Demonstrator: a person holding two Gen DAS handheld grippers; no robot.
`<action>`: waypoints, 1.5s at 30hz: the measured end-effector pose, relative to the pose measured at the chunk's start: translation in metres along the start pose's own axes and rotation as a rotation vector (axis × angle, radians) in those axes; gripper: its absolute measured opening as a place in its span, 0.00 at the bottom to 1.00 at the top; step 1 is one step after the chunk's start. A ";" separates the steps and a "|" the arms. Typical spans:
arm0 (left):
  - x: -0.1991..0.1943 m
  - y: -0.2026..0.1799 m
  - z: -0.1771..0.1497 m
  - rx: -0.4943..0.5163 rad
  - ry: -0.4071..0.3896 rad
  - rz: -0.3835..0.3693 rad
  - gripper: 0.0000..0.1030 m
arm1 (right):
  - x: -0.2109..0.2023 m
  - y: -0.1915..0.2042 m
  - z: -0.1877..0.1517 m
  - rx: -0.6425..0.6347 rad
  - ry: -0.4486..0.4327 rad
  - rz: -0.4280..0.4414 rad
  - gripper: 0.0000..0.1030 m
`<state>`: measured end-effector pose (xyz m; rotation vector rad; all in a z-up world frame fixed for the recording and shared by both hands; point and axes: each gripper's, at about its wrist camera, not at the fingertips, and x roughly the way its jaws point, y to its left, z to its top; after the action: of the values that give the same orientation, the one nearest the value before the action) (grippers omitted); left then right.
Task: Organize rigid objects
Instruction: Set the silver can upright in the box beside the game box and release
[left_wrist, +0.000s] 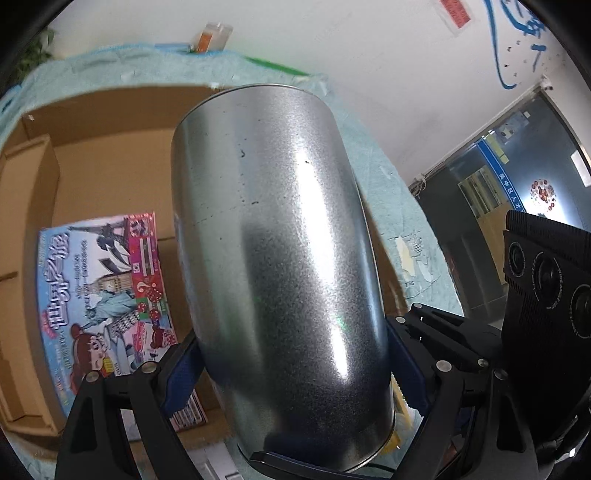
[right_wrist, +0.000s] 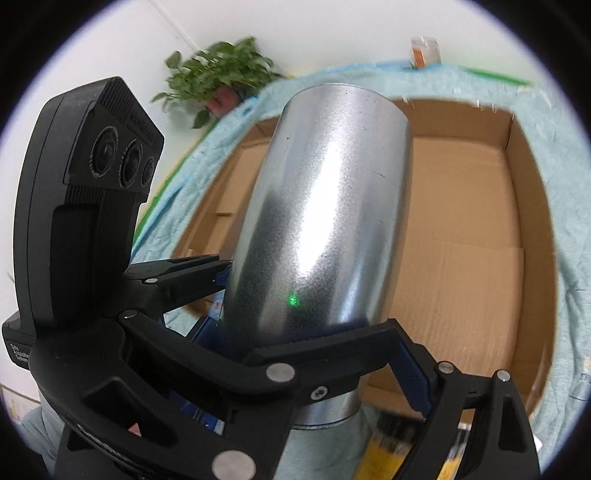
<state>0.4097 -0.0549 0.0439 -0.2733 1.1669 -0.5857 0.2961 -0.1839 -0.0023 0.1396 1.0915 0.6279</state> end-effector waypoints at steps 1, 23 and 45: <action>0.009 0.006 0.004 -0.016 0.021 -0.005 0.85 | 0.009 -0.007 0.001 0.020 0.023 0.005 0.87; 0.038 0.052 0.015 -0.077 0.058 0.072 0.85 | 0.060 -0.005 -0.033 0.117 0.130 0.057 0.89; -0.084 0.001 -0.097 0.105 -0.379 0.291 1.00 | -0.042 -0.006 -0.078 0.138 -0.183 -0.199 0.88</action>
<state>0.2980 0.0030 0.0721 -0.1133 0.7871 -0.3189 0.2186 -0.2270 -0.0088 0.2011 0.9574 0.3538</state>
